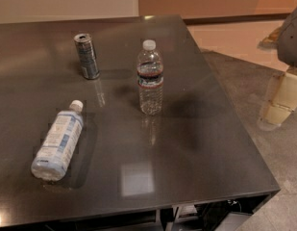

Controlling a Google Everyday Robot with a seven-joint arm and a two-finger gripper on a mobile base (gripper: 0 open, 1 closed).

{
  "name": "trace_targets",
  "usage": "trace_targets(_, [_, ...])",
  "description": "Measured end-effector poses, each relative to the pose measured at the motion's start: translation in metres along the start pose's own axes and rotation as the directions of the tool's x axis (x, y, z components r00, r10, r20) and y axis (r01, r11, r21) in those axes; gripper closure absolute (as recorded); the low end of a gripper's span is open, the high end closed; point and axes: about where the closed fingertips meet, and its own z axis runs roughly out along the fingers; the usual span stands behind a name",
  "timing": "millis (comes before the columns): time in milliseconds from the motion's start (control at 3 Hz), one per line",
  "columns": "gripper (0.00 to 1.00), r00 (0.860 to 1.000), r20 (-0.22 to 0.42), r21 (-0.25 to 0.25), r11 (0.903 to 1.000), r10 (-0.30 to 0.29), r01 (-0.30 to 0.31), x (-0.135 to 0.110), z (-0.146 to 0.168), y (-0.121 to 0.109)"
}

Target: Move water bottle near redbull can

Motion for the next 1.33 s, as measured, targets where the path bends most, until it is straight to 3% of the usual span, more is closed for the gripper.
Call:
trace_targets(667, [0.0, 1.0, -0.012, -0.007, 1.0, -0.005, 0.005, -0.003, 0.002, -0.002])
trace_targets(1333, [0.0, 0.998, 0.057, -0.03, 0.9988, -0.036, 0.038, -0.043, 0.032, -0.022])
